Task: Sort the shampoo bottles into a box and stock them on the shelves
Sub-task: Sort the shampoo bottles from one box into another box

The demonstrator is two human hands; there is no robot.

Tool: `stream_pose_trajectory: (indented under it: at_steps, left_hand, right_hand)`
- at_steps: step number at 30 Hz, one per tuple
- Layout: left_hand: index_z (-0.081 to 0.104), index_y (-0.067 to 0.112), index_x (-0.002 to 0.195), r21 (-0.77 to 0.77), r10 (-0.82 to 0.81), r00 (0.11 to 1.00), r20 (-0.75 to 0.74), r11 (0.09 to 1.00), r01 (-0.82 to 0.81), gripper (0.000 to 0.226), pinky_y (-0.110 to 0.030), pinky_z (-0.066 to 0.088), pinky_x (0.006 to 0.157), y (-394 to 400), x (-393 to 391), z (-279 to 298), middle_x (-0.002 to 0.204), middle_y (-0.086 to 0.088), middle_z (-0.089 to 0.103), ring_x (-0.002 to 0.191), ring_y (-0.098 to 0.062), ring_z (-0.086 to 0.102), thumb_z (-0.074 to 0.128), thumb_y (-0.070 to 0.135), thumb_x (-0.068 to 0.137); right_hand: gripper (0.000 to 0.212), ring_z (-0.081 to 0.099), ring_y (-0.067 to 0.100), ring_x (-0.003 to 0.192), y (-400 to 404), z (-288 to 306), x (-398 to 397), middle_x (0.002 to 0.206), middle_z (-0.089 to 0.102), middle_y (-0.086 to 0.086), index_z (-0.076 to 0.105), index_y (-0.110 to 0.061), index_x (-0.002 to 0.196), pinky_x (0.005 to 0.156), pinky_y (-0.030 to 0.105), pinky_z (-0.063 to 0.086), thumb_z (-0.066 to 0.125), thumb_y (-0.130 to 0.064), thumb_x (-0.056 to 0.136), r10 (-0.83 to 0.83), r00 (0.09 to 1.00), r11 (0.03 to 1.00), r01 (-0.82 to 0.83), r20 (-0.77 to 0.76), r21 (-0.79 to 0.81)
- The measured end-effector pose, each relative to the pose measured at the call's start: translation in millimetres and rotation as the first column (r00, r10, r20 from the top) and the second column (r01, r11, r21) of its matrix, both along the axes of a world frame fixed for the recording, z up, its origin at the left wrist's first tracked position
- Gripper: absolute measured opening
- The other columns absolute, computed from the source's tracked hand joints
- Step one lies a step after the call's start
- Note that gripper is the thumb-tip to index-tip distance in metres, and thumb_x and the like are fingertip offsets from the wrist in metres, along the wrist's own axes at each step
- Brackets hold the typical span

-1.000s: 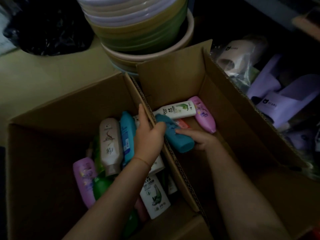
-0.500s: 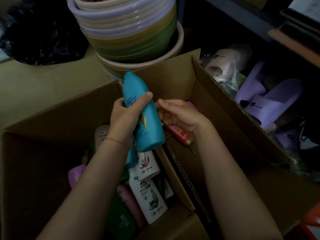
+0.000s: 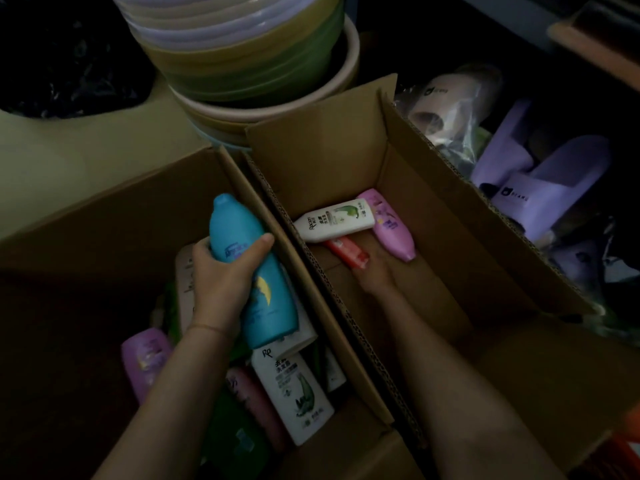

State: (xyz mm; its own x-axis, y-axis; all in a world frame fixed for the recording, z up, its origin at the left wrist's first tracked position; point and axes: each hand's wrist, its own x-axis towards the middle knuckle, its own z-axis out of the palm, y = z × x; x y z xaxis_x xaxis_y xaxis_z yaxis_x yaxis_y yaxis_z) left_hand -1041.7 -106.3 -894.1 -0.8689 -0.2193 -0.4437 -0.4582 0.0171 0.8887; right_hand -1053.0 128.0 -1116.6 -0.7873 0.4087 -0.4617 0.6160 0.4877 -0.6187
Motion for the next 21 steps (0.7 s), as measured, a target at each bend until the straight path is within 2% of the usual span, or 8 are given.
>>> stream_pose_trajectory:
  at_steps: [3, 5, 7, 11, 14, 17, 19, 21]
  left_hand:
    - [0.042, 0.021, 0.118, -0.153, -0.030, 0.999, -0.011, 0.988, 0.028, 0.063, -0.037, 0.058, 0.069, -9.8, 6.7, -27.4, 0.103, -0.003, 0.061, 0.085, -0.020, 0.067, 0.086, 0.030, 0.074]
    - [0.044, 0.019, 0.118, -0.179, -0.037, 0.997, 0.061, 0.983, 0.048, 0.073, -0.046, 0.060, 0.074, -16.2, 10.0, -39.0, 0.106, -0.006, 0.064, 0.087, -0.023, 0.069, 0.088, 0.045, 0.066]
    - [0.046, 0.022, 0.122, -0.225, -0.034, 0.995, 0.092, 0.973, 0.054, 0.083, -0.053, 0.059, 0.080, -24.2, 9.0, -49.9, 0.114, -0.006, 0.064, 0.095, -0.026, 0.069, 0.082, 0.058, 0.056]
    - [0.032, 0.031, 0.149, -0.456, -0.100, 0.994, -0.040, 0.887, 0.071, 0.078, -0.050, 0.044, 0.107, -26.1, -0.9, -29.8, 0.144, 0.002, 0.040, 0.129, -0.020, 0.046, 0.066, 0.049, 0.081]
    - [0.030, 0.038, 0.151, -0.354, -0.151, 0.972, -0.180, 0.932, 0.079, 0.069, -0.041, 0.039, 0.111, -14.6, -3.3, -5.6, 0.151, 0.006, 0.038, 0.135, -0.012, 0.040, 0.058, 0.053, 0.090]
    - [0.023, 0.038, 0.155, -0.224, -0.268, 0.935, -0.231, 0.950, 0.217, 0.073, -0.021, 0.040, 0.098, 11.3, 3.8, 13.0, 0.146, 0.011, 0.039, 0.117, 0.006, 0.045, 0.061, 0.050, 0.093]
    - [0.017, 0.042, 0.155, -0.178, -0.325, 0.911, -0.253, 0.941, 0.287, 0.092, -0.033, 0.043, 0.108, 24.2, 6.9, 11.8, 0.151, 0.011, 0.036, 0.127, 0.000, 0.045, 0.072, 0.056, 0.082]
    - [0.014, 0.045, 0.154, -0.190, -0.350, 0.902, -0.252, 0.932, 0.309, 0.104, -0.044, 0.039, 0.114, 30.8, 7.5, 7.5, 0.157, 0.008, 0.032, 0.139, -0.010, 0.039, 0.078, 0.056, 0.073]
  right_hand:
    - [0.070, 0.044, 0.032, 0.134, -3.3, 2.4, 3.9, 0.144, 0.046, 0.013, 0.042, -0.016, 0.145, 0.111, 0.044, 0.036, 0.067, -0.039, 0.084, 0.078, 0.994, 0.986, -0.088, 0.072, 0.144]
    - [0.064, 0.050, 0.032, 0.125, -9.6, 3.7, 5.0, 0.137, 0.053, 0.014, 0.049, -0.019, 0.140, 0.106, 0.040, 0.040, 0.065, -0.046, 0.084, 0.111, 0.985, 0.973, -0.134, 0.130, 0.190]
    - [0.063, 0.061, 0.031, 0.111, -20.0, 8.8, 8.8, 0.125, 0.063, 0.016, 0.057, -0.017, 0.131, 0.094, 0.035, 0.047, 0.068, -0.051, 0.078, 0.133, 0.972, 0.979, -0.159, 0.191, 0.125]
    - [0.051, 0.065, 0.027, 0.095, -35.5, 23.6, 14.5, 0.116, 0.066, 0.016, 0.060, -0.009, 0.127, 0.072, 0.021, 0.043, 0.076, -0.031, 0.084, 0.045, 0.979, 0.987, -0.012, 0.199, -0.160]
    - [0.022, 0.059, 0.013, 0.060, -37.8, 53.5, 10.4, 0.095, 0.061, 0.010, 0.059, -0.011, 0.111, 0.041, 0.011, 0.042, 0.067, -0.020, 0.092, -0.098, 0.962, 0.817, 0.225, 0.256, -0.531]
    - [0.011, 0.059, 0.004, 0.040, -33.4, 86.5, -1.3, 0.069, 0.064, 0.003, 0.056, -0.014, 0.088, 0.038, 0.014, 0.046, 0.059, -0.022, 0.097, -0.181, 0.938, 0.599, 0.344, 0.296, -0.723]
    - [0.011, 0.059, 0.007, 0.039, -21.9, 106.9, -6.5, 0.056, 0.066, 0.002, 0.057, -0.013, 0.092, 0.037, 0.016, 0.046, 0.058, -0.023, 0.097, -0.154, 0.938, 0.534, 0.344, 0.311, -0.773]
    - [0.013, 0.062, 0.010, 0.042, -7.1, 125.0, -5.7, 0.061, 0.069, 0.006, 0.058, -0.012, 0.103, 0.037, 0.017, 0.047, 0.058, -0.023, 0.097, -0.072, 0.957, 0.492, 0.280, 0.283, -0.824]
